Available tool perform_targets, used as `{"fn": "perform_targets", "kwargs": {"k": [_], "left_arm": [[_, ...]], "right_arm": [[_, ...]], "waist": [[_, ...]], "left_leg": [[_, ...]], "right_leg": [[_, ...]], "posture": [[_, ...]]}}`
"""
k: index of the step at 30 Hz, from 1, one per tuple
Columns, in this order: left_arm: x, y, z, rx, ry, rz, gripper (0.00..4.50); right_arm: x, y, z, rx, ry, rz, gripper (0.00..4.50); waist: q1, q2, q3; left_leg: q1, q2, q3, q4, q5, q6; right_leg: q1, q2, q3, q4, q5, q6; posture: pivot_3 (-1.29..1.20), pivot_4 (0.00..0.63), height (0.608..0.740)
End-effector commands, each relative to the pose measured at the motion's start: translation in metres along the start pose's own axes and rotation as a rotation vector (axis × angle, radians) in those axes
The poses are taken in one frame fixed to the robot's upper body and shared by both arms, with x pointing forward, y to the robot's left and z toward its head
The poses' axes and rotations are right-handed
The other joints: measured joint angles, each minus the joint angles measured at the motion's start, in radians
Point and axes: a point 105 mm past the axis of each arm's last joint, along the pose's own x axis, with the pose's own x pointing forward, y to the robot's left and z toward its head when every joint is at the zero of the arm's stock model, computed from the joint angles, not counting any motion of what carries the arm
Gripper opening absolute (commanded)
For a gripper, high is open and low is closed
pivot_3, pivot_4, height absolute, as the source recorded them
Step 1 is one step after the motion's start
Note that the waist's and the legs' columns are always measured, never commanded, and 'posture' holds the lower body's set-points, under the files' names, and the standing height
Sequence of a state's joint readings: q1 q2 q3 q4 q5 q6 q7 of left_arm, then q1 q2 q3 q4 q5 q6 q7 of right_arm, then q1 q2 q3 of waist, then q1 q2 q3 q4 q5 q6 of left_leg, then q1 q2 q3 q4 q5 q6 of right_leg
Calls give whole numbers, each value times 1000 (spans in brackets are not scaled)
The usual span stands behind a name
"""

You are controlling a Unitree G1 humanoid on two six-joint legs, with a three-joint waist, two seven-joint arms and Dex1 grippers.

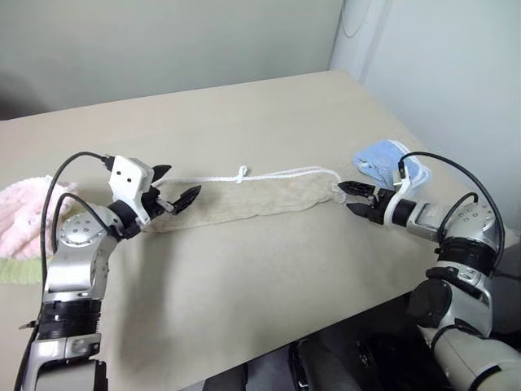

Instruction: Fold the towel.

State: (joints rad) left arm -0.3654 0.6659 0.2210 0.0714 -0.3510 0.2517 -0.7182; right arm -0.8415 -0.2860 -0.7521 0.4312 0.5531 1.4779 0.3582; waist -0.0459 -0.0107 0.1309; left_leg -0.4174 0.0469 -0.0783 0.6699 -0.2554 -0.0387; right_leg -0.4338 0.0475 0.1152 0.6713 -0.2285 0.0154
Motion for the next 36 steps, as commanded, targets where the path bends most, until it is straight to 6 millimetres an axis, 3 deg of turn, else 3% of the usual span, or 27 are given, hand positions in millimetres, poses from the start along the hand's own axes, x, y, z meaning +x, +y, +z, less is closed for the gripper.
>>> {"fn": "perform_targets", "kwargs": {"k": [1, 9, 15, 18, 29, 36], "left_arm": [[1, -4, 12, 23, -34, -12, 4500], [0, -5, 15, 23, -42, -4, 4500], [-1, -9, 14, 17, -40, -4, 4500], [-3, -10, 12, 12, -35, -2, 4500], [-17, -13, 0, -2, 4, 8, 4500], [-18, -14, -1, -4, 8, 11, 4500]], "right_arm": [[4, 8, 0, 28, -19, 23, 4477], [31, 1, 1, 107, -90, -29, 4477], [49, 3, 2, 139, -125, -29, 4477], [54, 4, 3, 143, -138, -30, 3849], [45, -4, 15, 163, -189, -57, 8], [29, -7, 28, 110, -230, -79, 8]], "waist": [[0, 0, 0], [-18, -3, -2], [-19, -3, -2], [-18, -3, -2], [-10, -4, -2], [10, -3, -2]], "left_leg": [[0, 0, 0, 0, 0, 0], [3, 0, 0, 1, -1, 2], [16, -2, 1, 3, -7, 13], [18, -2, 1, 6, -8, 14], [15, -1, 3, 0, -8, 14], [15, -2, 3, 1, -9, 15]], "right_leg": [[0, 0, 0, 0, 0, 0], [2, 0, 1, 2, 0, 0], [13, 0, 4, 1, 1, 3], [16, 0, 4, -1, 2, 3], [14, 0, 5, -5, 1, 3], [14, -1, 4, -7, 2, 3]], "posture": [[0, 150, 740], [0, 150, 740], [0, 150, 740], [0, 150, 740], [0, 150, 740], [0, 150, 740]]}}
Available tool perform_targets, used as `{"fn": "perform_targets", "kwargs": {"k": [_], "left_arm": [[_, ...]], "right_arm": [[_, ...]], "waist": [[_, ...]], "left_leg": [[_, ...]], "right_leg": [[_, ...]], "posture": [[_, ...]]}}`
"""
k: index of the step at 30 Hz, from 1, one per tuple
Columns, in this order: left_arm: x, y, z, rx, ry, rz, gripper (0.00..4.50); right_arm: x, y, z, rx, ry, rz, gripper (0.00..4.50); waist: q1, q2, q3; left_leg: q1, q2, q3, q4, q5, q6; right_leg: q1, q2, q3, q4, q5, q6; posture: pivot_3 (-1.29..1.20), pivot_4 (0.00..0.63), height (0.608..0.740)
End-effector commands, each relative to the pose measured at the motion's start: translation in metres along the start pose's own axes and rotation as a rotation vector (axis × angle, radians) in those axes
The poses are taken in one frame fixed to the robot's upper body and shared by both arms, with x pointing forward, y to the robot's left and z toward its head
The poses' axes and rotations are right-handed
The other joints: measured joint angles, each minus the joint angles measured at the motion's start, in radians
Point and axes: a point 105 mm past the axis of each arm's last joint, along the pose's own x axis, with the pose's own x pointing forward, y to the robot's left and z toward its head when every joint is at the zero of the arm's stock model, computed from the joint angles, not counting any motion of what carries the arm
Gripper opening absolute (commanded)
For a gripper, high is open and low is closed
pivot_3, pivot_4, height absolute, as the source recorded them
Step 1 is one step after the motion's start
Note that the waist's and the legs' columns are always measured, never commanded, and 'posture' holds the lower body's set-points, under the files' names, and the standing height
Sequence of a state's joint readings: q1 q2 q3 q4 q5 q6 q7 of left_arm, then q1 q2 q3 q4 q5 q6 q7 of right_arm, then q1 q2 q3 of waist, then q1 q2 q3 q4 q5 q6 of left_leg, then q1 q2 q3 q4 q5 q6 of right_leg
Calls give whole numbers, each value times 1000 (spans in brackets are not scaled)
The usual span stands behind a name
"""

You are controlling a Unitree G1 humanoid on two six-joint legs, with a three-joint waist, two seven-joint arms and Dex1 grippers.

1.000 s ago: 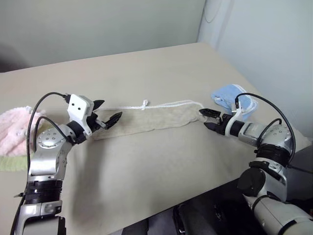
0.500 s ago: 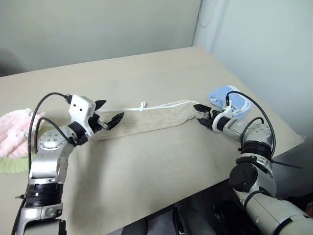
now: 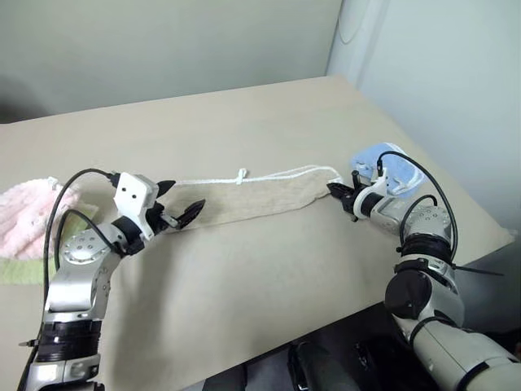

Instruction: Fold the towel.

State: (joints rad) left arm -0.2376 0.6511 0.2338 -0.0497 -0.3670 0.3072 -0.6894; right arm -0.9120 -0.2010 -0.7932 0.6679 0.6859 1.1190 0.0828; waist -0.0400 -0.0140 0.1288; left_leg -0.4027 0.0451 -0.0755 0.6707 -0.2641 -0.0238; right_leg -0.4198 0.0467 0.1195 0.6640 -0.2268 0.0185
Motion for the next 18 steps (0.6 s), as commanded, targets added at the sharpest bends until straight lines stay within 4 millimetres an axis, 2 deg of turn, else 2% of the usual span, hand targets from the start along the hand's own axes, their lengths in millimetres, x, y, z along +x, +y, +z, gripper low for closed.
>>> {"fn": "perform_targets", "kwargs": {"k": [1, 2, 3, 4, 6, 8, 13, 18], "left_arm": [[-4, 3, 15, 34, -46, 15, 4500], [-4, 3, 15, 34, -46, 15, 4500], [-4, 2, 14, 32, -42, 15, 4500], [-4, 1, 13, 31, -39, 15, 4500], [-4, 1, 11, 30, -35, 15, 4500], [-3, 1, 11, 29, -34, 15, 4500], [0, 0, 12, 30, -37, 16, 4500], [0, -3, 10, 29, -34, 13, 4500]], "right_arm": [[-9, 3, 15, -38, -53, -2, 8], [-9, 3, 15, -38, -53, -2, 8], [-24, 15, 35, -238, -92, 3, 8], [-34, 24, 44, -391, -101, 7, 8], [-47, 43, 52, -652, -83, 30, 8], [-50, 48, 53, -743, -66, 45, 8], [-49, 56, 51, -902, -35, 60, 8], [-39, 68, 28, -1176, 52, 121, 8]], "waist": [[8, 0, 0], [10, 0, 0], [13, 0, 0], [16, 1, 1], [28, 5, 3], [28, 5, 2], [12, 3, 1], [11, 3, 1]], "left_leg": [[0, 0, 0, 0, 0, 0], [0, 0, 0, 0, 0, 0], [-1, 0, 0, -1, 0, 0], [-1, 0, 0, -2, 0, 0], [-7, 0, 0, 0, 1, -1], [-12, -1, 0, 1, 7, -12], [-8, 2, -1, -4, 6, -10], [-8, 2, -1, -4, 5, -7]], "right_leg": [[0, 0, 0, 0, 0, 0], [0, 0, 0, 0, 0, 0], [0, 0, 0, 0, 0, 0], [0, 0, -1, 0, 0, 0], [-3, -1, -3, 0, 0, 1], [-8, -2, -3, 1, 0, 1], [-6, 1, -2, 1, 1, 0], [-6, 1, -2, 3, 1, 0]], "posture": [[0, 150, 740], [0, 150, 740], [0, 150, 740], [0, 150, 740], [0, 150, 740], [0, 150, 740], [0, 150, 740], [0, 150, 740]]}}
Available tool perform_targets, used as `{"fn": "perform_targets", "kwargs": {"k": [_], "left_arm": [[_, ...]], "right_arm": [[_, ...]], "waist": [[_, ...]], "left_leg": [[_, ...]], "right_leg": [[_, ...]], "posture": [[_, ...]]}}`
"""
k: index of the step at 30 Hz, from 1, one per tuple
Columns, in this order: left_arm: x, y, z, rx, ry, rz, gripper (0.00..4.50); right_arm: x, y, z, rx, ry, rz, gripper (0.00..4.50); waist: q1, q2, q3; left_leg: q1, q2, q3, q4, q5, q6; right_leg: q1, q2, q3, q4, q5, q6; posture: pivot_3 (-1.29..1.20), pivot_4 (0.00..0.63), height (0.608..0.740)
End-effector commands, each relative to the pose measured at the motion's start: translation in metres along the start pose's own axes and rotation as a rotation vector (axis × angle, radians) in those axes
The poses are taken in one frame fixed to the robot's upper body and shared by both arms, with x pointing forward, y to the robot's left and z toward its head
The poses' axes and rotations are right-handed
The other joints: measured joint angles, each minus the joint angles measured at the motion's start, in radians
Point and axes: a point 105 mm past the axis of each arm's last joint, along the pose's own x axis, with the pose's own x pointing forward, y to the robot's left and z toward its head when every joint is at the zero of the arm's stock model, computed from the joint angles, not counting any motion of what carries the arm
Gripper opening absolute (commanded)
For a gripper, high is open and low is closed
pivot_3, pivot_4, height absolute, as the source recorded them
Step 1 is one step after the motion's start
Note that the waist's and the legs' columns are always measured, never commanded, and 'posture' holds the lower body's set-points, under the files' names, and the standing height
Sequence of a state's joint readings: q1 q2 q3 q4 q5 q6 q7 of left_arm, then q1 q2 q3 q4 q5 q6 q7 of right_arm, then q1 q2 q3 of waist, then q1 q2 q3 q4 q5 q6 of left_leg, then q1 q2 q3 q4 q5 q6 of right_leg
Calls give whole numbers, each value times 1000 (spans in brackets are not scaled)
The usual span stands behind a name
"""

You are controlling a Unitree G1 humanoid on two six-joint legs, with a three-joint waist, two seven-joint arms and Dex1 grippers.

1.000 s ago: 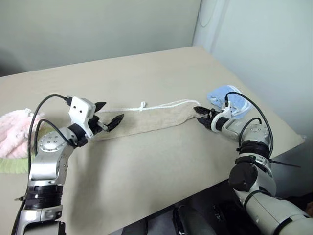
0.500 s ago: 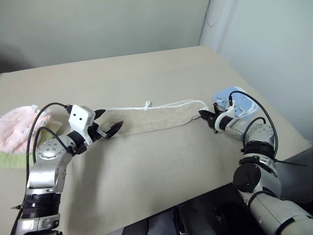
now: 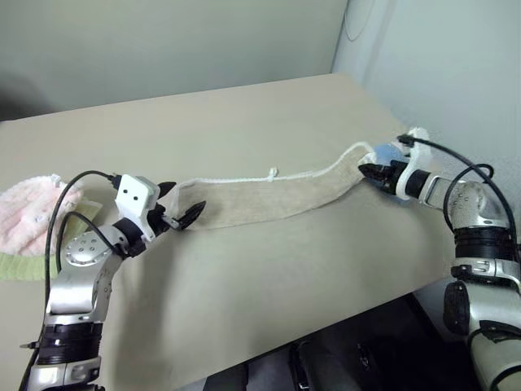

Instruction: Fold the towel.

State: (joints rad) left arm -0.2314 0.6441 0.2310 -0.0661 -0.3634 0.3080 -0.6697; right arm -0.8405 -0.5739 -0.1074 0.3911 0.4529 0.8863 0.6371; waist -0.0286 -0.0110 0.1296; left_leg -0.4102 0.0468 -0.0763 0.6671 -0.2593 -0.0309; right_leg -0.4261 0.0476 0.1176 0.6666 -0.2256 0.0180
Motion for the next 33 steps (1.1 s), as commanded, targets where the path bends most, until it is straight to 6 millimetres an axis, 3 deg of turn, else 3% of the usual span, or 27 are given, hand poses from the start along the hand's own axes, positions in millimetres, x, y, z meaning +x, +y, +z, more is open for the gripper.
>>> {"fn": "perform_targets", "kwargs": {"k": [1, 2, 5, 7, 10, 14, 21, 25, 33], "left_arm": [[0, -2, 9, 25, -29, 1, 4500], [0, -2, 9, 24, -29, 1, 4500], [3, -3, 9, 23, -31, -4, 4500], [5, -5, 10, 22, -34, -9, 4500], [7, -6, 11, 22, -37, -11, 4500], [11, -9, 13, 19, -50, -16, 4500], [11, -9, 13, 19, -51, -15, 4500], [3, -13, 7, 8, -43, -1, 4500], [4, -13, 6, 6, -39, -10, 4500]], "right_arm": [[1, 22, 16, -239, -23, 77, 8], [2, 24, 15, -259, -19, 85, 8], [18, 60, 7, -619, 55, 204, 8], [27, 77, 3, -716, 78, 264, 8], [35, 85, 1, -760, 93, 292, 8], [57, 118, -21, -853, 159, 413, 8], [60, 119, -22, -862, 162, 419, 8], [62, 125, -42, -865, 228, 490, 1077], [50, 135, -33, -802, 149, 565, 3872]], "waist": [[0, 0, 0], [0, 0, 0], [0, 0, 0], [-1, 0, 0], [-1, 0, 0], [-1, 0, 0], [10, 0, 0], [5, 0, 0], [7, 0, 0]], "left_leg": [[0, 0, 0, 0, 0, 0], [0, 0, 0, 0, 0, 0], [0, 0, 0, 0, 0, -1], [0, 0, 0, 0, 0, -1], [0, 0, 0, 0, 0, 0], [0, 0, 0, 0, 1, -1], [-3, 0, -2, 0, 4, -7], [-3, 0, -2, 0, 4, -8], [-3, 0, -2, 0, 4, -8]], "right_leg": [[0, 0, 0, 0, 0, 0], [0, 0, 0, 0, 0, 0], [0, 0, 0, -1, 0, 0], [0, 0, -1, -1, 0, 0], [0, 0, -1, -1, 0, 0], [0, 0, -1, -2, 0, 0], [-1, -1, -3, -4, 0, -1], [-1, -1, -2, -4, 0, -1], [0, -1, -3, -4, 0, -1]], "posture": [[0, 150, 740], [0, 150, 740], [0, 150, 740], [0, 150, 740], [0, 150, 740], [0, 150, 740], [0, 150, 740], [0, 150, 740], [0, 150, 740]]}}
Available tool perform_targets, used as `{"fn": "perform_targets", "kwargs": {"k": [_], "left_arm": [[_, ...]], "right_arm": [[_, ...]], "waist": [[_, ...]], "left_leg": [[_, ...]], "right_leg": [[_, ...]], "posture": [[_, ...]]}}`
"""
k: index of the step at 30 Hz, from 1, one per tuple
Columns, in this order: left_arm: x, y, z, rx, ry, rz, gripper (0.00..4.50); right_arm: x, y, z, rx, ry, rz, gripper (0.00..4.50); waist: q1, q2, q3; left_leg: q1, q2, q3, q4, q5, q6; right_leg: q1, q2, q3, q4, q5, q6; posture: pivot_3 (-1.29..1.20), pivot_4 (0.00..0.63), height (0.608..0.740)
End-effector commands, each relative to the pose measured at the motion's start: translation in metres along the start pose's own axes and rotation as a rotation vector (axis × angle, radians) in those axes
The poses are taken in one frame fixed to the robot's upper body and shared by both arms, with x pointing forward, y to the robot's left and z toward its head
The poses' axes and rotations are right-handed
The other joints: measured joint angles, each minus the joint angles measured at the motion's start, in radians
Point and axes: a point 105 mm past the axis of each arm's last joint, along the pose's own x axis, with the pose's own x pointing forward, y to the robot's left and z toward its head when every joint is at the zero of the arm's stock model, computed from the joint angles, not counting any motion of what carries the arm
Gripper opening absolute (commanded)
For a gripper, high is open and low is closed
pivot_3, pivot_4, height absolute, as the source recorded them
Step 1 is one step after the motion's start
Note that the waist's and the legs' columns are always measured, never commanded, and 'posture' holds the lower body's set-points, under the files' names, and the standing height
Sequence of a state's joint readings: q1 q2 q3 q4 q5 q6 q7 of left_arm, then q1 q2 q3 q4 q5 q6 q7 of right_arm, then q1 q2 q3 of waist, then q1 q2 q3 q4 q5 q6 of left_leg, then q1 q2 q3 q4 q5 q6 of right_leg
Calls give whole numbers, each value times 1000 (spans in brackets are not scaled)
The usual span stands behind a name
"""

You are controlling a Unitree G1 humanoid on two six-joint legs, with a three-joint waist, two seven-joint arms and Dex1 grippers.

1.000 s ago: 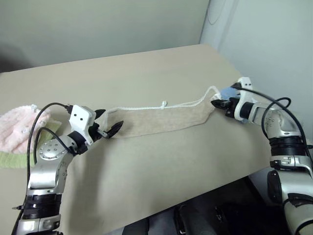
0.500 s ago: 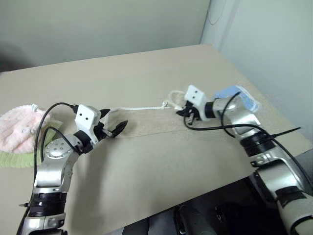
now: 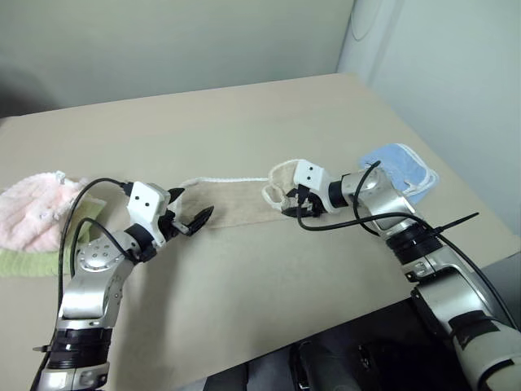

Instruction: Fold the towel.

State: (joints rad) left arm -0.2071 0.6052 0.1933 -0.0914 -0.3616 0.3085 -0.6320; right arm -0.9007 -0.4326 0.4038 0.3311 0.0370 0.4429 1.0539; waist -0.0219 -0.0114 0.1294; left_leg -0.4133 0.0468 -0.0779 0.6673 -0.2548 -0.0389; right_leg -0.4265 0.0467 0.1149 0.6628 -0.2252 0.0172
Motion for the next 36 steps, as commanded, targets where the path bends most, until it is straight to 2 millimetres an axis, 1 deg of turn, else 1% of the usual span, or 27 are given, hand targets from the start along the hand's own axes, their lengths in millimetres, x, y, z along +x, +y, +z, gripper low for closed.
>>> {"fn": "perform_targets", "kwargs": {"k": [1, 2, 4, 5, 7, 9, 11, 12, 14, 15, 16, 18, 20, 26, 28, 29, 31, 34, 36], "left_arm": [[-1, 1, 15, 36, -42, -1, 4500], [-2, 1, 15, 34, -43, 1, 4500], [-3, 2, 15, 17, -50, 8, 4500], [-4, 2, 15, 4, -57, 12, 4500], [-7, 4, 16, -73, -80, 32, 4500], [-11, 6, 17, -142, -94, 48, 4500], [-17, 7, 19, -246, -121, 66, 4500], [-21, 8, 19, -333, -136, 85, 4500], [-27, 9, 19, -471, -156, 108, 4500], [-30, 8, 18, -525, -164, 117, 4500], [-32, 8, 19, -555, -168, 122, 4500], [-37, 8, 15, -653, -174, 165, 4500], [-43, 7, 10, -734, -162, 209, 4500], [-51, -6, 0, -837, -114, 249, 4500], [-53, -13, -5, -871, -87, 253, 4500], [-54, -16, -7, -893, -75, 257, 4500], [-54, -21, -10, -930, -57, 258, 4500], [-49, -21, -15, -1057, -56, 317, 4500], [-43, -19, -16, -1147, -74, 345, 4500]], "right_arm": [[-10, -1, 20, -30, -86, -4, 4255], [-22, -8, 27, 21, -145, -32, 4478], [-42, -23, 36, 113, -234, -87, 4478], [-49, -30, 38, 152, -258, -118, 4354], [-59, -50, 33, 221, -278, -212, 3809], [-64, -62, 30, 271, -295, -270, 3166], [-62, -70, 25, 308, -308, -303, 2456], [-57, -70, 22, 316, -309, -303, 2061], [-46, -68, 17, 322, -311, -295, 1326], [-40, -66, 14, 316, -308, -290, 1028], [-37, -64, 13, 311, -306, -287, 635], [-19, -56, 0, 293, -280, -269, 28], [-3, -49, -17, 294, -239, -268, 28], [19, -42, -56, 323, -130, -308, 28], [22, -38, -62, 319, -115, -301, 28], [22, -38, -62, 313, -121, -299, 28], [18, -40, -54, 294, -167, -296, 28], [3, -49, -24, 261, -307, -290, 28], [-9, -54, -5, 240, -384, -294, 28]], "waist": [[0, 0, 0], [-1, 0, 0], [2, 0, 0], [3, 0, 0], [2, 0, 0], [2, 0, 0], [0, 0, 0], [-1, 0, 0], [-5, 0, 0], [-7, 0, 0], [-7, 0, 0], [-7, 0, 0], [-7, 0, 0], [0, 0, 0], [0, 0, 0], [0, 0, 0], [2, 0, 0], [5, 0, 0], [5, 1, 1]], "left_leg": [[0, 0, 0, 0, 0, 0], [0, 0, 0, 0, 0, 0], [0, 0, 0, 0, 0, 0], [0, 0, 0, 0, 1, -1], [0, 0, 0, 1, 1, -1], [0, 0, 0, 1, 1, -1], [0, 0, 0, 0, 1, -1], [1, 0, 0, -1, 1, -1], [1, 0, 1, -1, 1, -2], [1, 0, 1, -2, 1, -2], [1, 0, 1, -2, 2, -3], [1, 0, 1, -2, 2, -3], [1, 0, 1, -1, 2, -3], [2, 0, 1, 1, 2, -3], [8, 0, 1, 0, 1, -2], [14, 0, 1, 0, -1, 1], [18, 0, 1, 0, -3, 5], [22, -1, 1, 0, -5, 7], [22, -1, 2, 0, -1, 0]], "right_leg": [[0, 0, 0, 0, 0, 0], [0, 0, 0, 0, 0, 0], [0, 0, 0, 0, 0, 0], [0, 0, 0, 0, 0, 0], [1, 0, 0, 0, 0, 0], [1, 0, 0, 0, 0, 0], [0, 0, 0, 0, 0, 0], [0, 0, 0, 0, 0, 0], [0, 0, 0, 1, 0, 0], [0, 0, 0, 1, 0, 0], [0, 0, 0, 1, 0, 0], [0, 0, 0, 0, 0, 0], [1, 0, 0, 0, 0, 0], [3, 0, 0, 1, 0, 1], [9, 0, 0, 0, 0, 0], [16, 0, 0, -1, 0, 0], [20, 0, 0, -2, -1, -1], [24, 0, 0, -2, -1, -3], [24, 0, 0, -1, -2, -3]], "posture": [[0, 150, 740], [0, 150, 740], [0, 150, 740], [0, 150, 740], [0, 150, 740], [0, 150, 740], [0, 150, 740], [0, 150, 740], [0, 150, 740], [0, 150, 740], [0, 150, 740], [0, 150, 740], [0, 150, 740], [0, 150, 740], [0, 150, 740], [0, 150, 740], [0, 150, 740], [0, 150, 740], [0, 150, 740]]}}
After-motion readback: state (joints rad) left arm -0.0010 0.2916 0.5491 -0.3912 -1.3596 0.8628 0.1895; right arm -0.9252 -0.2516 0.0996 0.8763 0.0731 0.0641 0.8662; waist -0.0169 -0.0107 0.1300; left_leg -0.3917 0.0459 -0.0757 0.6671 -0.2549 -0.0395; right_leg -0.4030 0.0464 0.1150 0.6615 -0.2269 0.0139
